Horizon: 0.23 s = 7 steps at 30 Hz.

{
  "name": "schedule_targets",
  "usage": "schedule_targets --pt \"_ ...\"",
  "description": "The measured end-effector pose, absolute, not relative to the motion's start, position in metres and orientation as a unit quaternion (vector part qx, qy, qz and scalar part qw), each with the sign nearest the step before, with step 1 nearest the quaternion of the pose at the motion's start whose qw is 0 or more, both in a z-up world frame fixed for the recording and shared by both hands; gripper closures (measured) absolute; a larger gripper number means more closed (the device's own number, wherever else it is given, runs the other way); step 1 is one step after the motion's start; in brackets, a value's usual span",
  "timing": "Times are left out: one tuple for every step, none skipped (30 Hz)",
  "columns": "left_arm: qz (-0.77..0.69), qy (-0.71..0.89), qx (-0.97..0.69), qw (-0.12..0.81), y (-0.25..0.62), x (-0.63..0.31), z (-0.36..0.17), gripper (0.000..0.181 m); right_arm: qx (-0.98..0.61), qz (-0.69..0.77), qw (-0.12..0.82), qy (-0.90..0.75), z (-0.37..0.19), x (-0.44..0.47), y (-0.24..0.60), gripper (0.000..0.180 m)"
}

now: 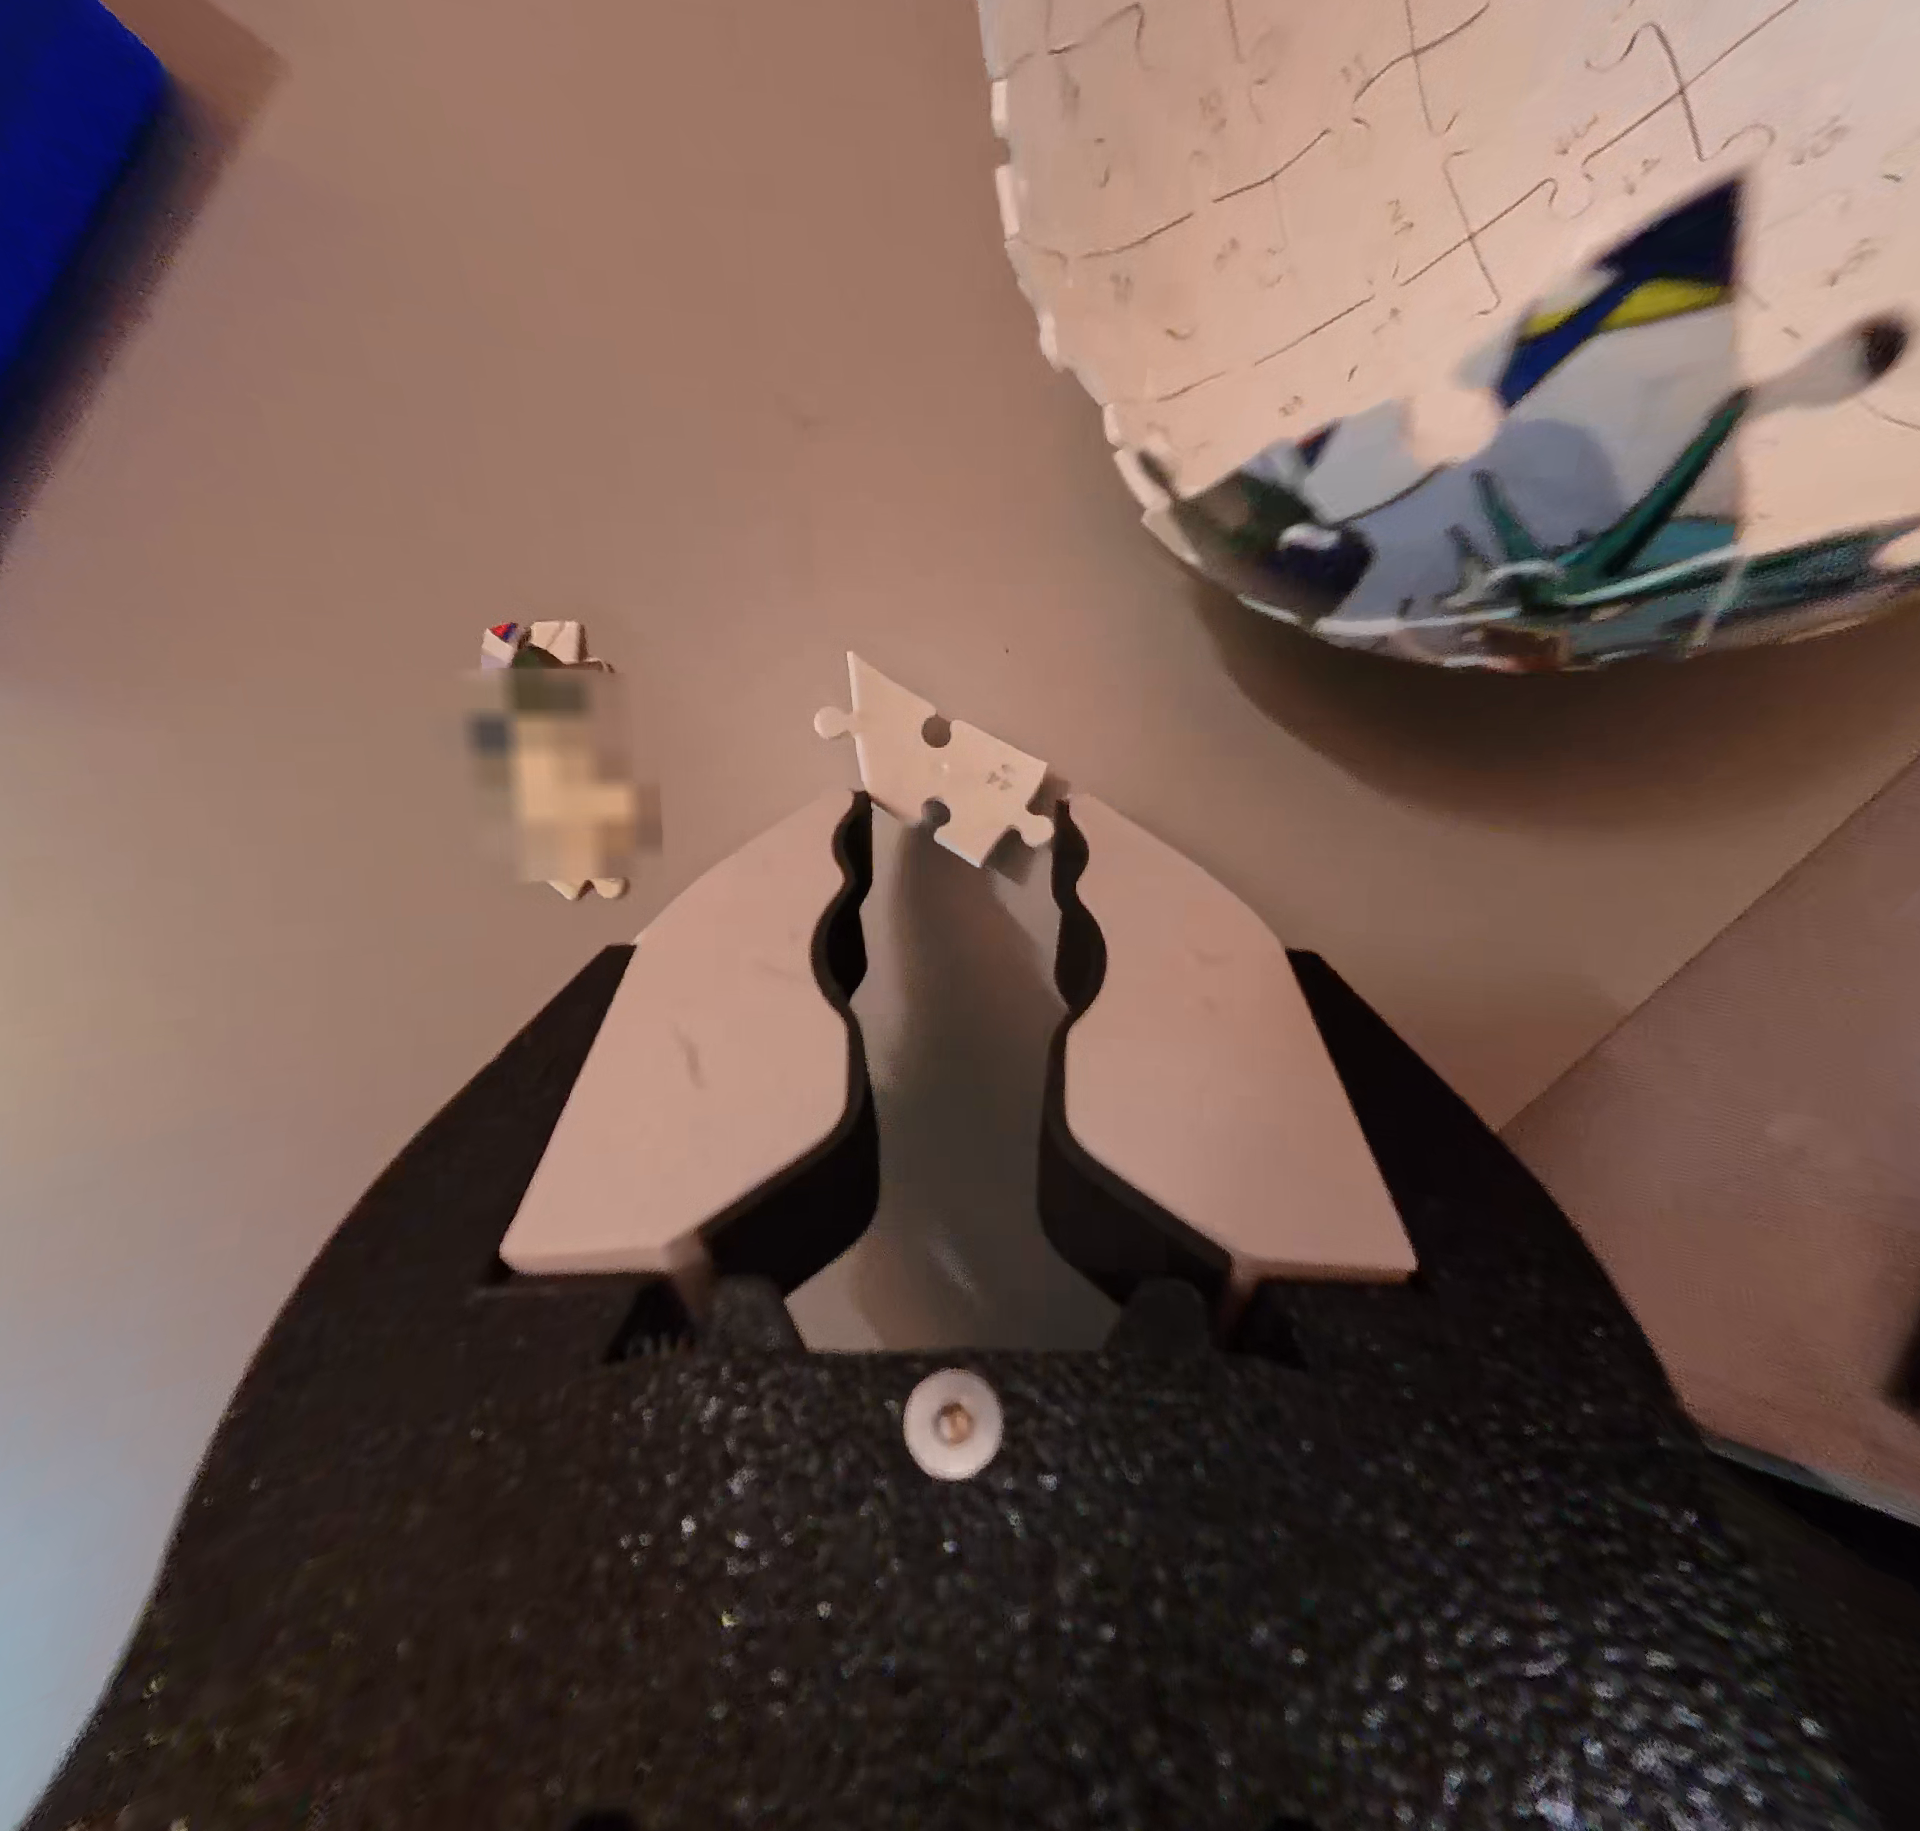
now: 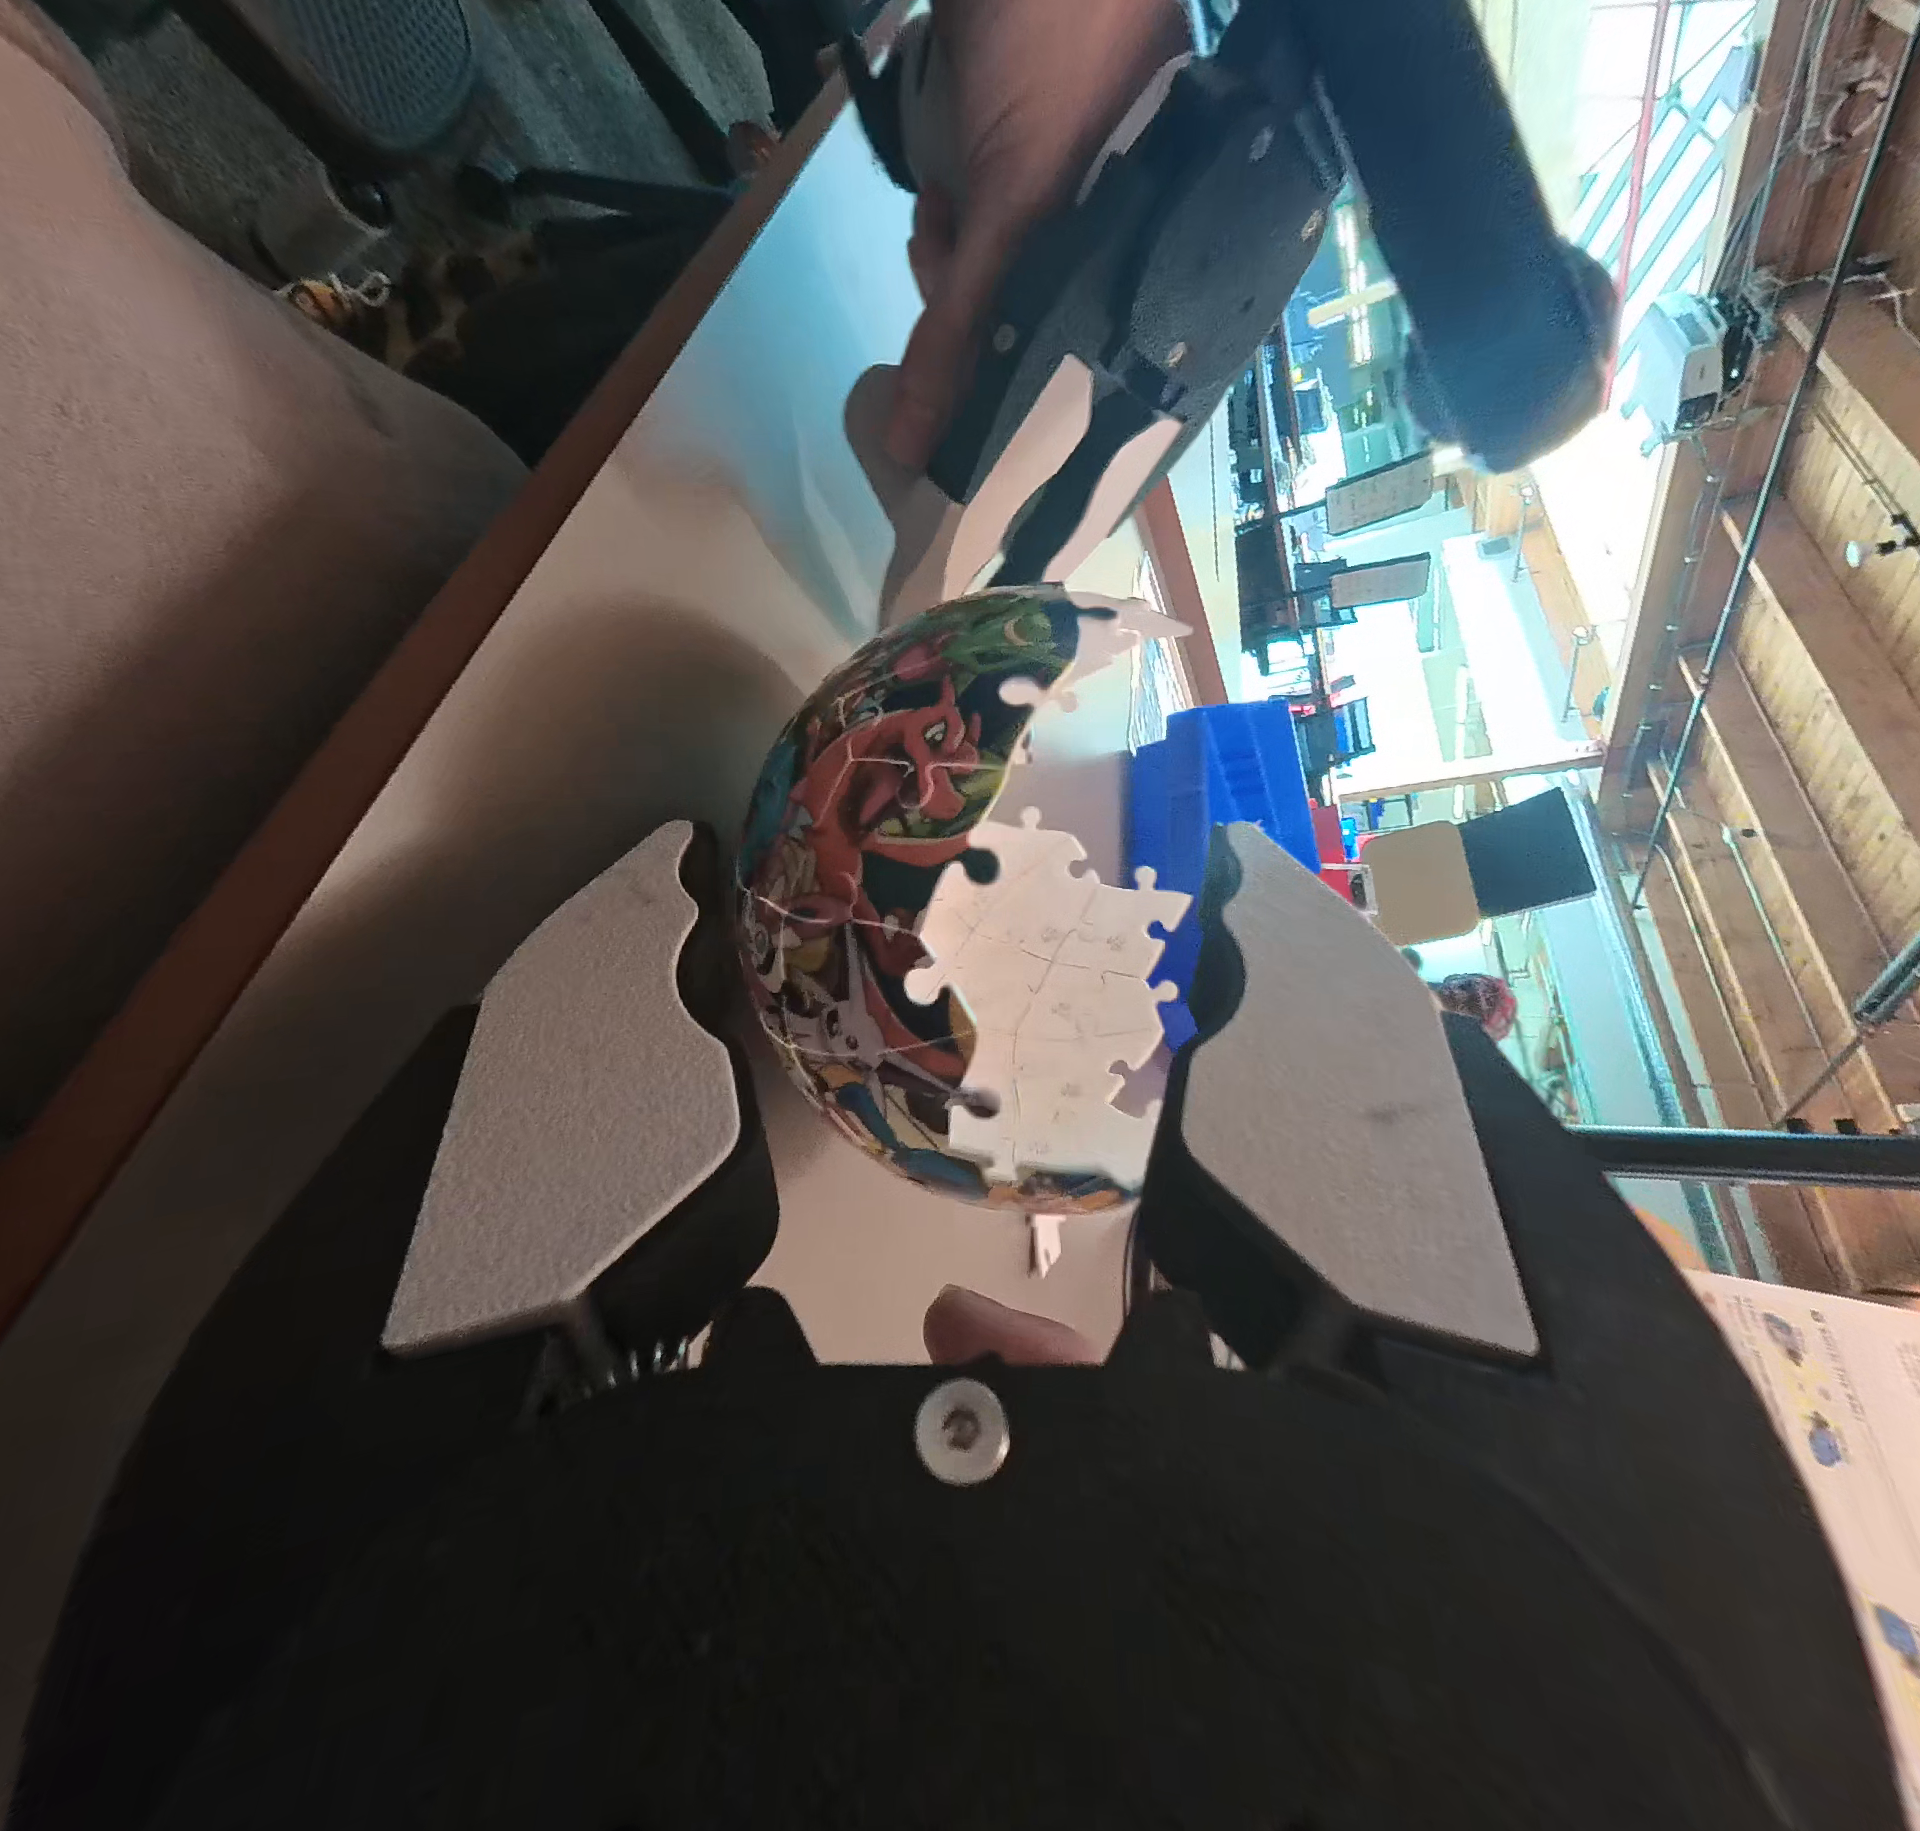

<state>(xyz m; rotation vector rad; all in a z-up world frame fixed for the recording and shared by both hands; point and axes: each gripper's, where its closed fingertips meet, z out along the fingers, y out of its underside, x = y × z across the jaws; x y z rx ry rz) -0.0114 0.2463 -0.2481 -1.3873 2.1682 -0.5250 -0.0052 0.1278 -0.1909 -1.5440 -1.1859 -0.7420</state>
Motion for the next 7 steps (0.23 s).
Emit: schedule_targets --pt "-0.194 0.8 -0.504 0.262 0.247 -0.01 -0.245 0.149 -0.641 -0.304 0.502 -0.494 -0.192 -0.005 0.127 0.092" --pt "-0.196 0.802 -0.495 0.271 0.246 -0.008 -0.242 0.149 -0.643 -0.301 0.501 -0.495 -0.193 -0.006 0.126 0.092" --pt "-0.198 0.807 -0.483 0.277 0.245 -0.007 -0.238 0.149 -0.645 -0.297 0.501 -0.495 -0.194 -0.006 0.125 0.092" --pt "-0.201 0.816 -0.465 0.28 0.242 -0.007 -0.235 0.149 -0.648 -0.287 0.502 -0.495 -0.194 -0.007 0.123 0.092" --pt "-0.202 0.824 -0.445 0.286 0.241 -0.006 -0.232 0.149 -0.652 -0.274 0.506 -0.494 -0.194 -0.008 0.121 0.092" --pt "-0.201 0.834 -0.423 0.291 0.239 -0.006 -0.229 0.149 -0.656 -0.26 0.511 -0.49 -0.192 -0.009 0.12 0.092" --pt "-0.201 0.846 -0.396 0.294 0.237 -0.006 -0.227 0.149 -0.66 -0.243 0.518 -0.486 -0.191 -0.011 0.118 0.091"
